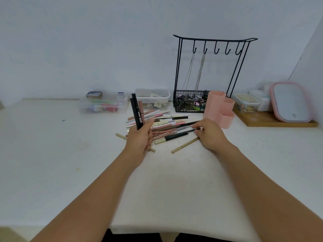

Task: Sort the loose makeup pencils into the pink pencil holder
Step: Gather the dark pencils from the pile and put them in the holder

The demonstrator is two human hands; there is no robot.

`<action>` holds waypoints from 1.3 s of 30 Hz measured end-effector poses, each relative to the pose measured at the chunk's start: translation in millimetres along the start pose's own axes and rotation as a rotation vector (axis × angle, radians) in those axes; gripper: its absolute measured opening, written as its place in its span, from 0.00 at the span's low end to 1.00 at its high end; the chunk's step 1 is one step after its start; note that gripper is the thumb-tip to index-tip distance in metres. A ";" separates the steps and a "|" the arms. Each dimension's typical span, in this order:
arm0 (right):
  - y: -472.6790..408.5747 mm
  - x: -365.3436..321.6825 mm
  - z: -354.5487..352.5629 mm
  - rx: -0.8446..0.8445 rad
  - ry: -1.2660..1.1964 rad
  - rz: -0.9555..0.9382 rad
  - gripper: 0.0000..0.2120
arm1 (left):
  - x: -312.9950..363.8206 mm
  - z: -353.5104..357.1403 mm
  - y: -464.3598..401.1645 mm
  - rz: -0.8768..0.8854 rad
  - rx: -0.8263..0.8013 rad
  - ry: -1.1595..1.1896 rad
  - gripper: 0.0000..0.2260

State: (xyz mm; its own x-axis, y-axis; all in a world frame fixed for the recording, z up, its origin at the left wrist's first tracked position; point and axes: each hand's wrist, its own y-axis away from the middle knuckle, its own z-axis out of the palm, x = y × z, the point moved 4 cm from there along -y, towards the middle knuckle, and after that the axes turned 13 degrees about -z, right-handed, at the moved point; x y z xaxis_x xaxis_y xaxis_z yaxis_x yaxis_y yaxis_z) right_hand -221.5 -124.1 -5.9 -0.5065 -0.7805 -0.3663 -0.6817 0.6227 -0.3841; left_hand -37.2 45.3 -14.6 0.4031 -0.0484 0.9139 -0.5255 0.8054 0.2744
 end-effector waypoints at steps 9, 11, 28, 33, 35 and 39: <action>0.9 0.1 -3.4 0.018 -0.009 0.062 0.05 | -0.5 0.6 0.0 0.010 0.008 -0.083 0.20; 0.7 -0.3 -3.2 0.002 -0.041 0.059 0.04 | -0.4 0.5 0.2 0.003 0.003 -0.066 0.18; 21.0 -101.5 9.2 0.035 -1.000 -0.056 0.03 | 1.9 12.1 10.1 0.139 -0.065 -0.058 0.11; 24.2 -117.8 31.3 -0.060 -1.111 -0.091 0.19 | -4.0 11.1 3.7 0.180 -0.077 -0.096 0.08; 25.4 -118.4 34.7 -0.045 -1.146 -0.058 0.18 | -5.4 9.9 0.1 0.180 -0.055 -0.098 0.06; 24.0 -111.8 27.1 -0.030 -1.076 -0.039 0.08 | -3.9 9.8 -0.3 0.136 0.018 -0.103 0.14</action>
State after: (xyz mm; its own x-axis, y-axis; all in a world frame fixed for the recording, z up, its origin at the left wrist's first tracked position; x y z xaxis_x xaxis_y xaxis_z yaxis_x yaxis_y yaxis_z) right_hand -166.9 -20.3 2.8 0.2359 -0.3324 -0.9132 -0.7077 0.5852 -0.3958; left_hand -46.0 39.5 -15.3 0.2490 -0.0005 0.9685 -0.5833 0.7982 0.1504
